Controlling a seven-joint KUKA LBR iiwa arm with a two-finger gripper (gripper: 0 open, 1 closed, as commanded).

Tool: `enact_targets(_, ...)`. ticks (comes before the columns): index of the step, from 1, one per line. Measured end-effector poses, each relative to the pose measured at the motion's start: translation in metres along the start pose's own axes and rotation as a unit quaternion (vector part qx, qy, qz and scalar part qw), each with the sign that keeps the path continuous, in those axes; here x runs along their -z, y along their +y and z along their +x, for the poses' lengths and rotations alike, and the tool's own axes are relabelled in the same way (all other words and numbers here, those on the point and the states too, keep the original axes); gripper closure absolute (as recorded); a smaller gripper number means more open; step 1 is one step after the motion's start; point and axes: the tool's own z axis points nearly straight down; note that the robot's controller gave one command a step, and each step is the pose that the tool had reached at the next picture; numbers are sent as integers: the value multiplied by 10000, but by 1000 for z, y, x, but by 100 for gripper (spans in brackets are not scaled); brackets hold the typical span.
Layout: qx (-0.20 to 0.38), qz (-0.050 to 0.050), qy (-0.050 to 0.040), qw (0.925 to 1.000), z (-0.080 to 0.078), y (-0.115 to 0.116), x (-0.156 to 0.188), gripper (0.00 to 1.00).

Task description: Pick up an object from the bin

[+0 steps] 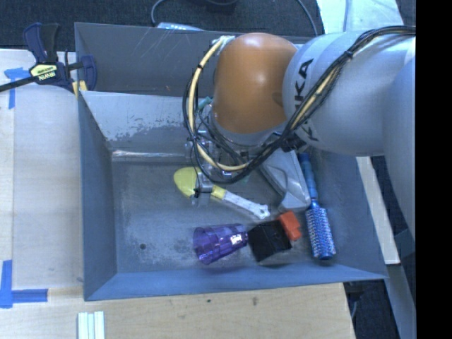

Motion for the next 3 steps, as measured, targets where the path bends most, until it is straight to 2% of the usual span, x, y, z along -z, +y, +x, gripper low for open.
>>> enact_targets(1, -10, -9, -42, 10000, -2, 0, 5, 0)
enact_targets(2, -697, -3, -7, 9976, -16, -28, -56, 100)
enact_targets(3, -697, -2, -7, 9976, -16, -28, -56, 100)
